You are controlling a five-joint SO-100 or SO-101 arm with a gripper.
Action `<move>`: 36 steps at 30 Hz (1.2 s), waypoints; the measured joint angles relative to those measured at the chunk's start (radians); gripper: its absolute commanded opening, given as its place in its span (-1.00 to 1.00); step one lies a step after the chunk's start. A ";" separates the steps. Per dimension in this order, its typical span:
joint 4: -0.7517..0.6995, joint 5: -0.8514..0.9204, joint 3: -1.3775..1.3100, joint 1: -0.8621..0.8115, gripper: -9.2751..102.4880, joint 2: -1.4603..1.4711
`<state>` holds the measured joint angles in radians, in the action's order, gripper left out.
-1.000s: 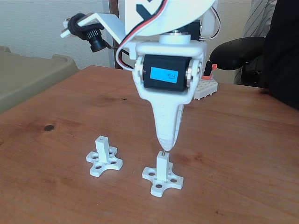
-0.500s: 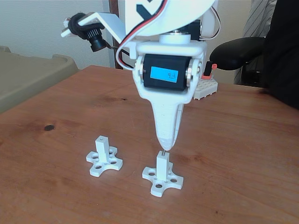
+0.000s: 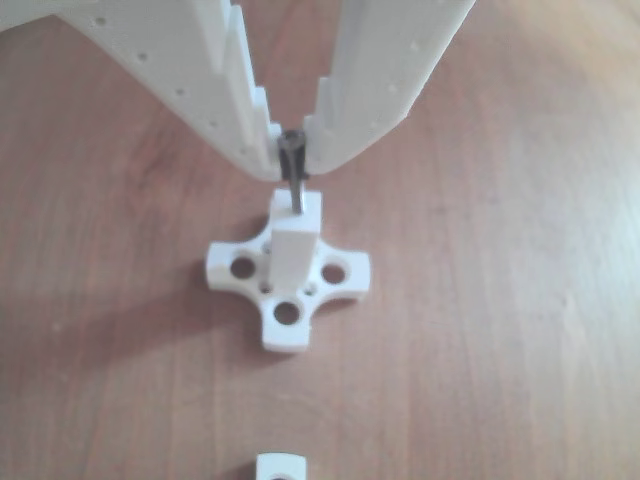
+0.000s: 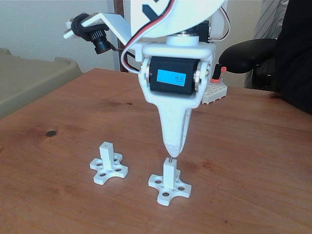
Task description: Grab the screw and set it in the hole.
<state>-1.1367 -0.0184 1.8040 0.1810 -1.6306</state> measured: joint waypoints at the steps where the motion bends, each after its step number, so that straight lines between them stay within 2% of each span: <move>1: 0.000 0.000 0.000 0.000 -0.91 0.000; 24: 0.028 0.002 0.002 -0.017 -0.91 0.000; 36: 0.028 0.002 0.002 -0.020 -0.79 0.002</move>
<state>-1.1091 -0.0169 1.8055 0.1611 -1.6291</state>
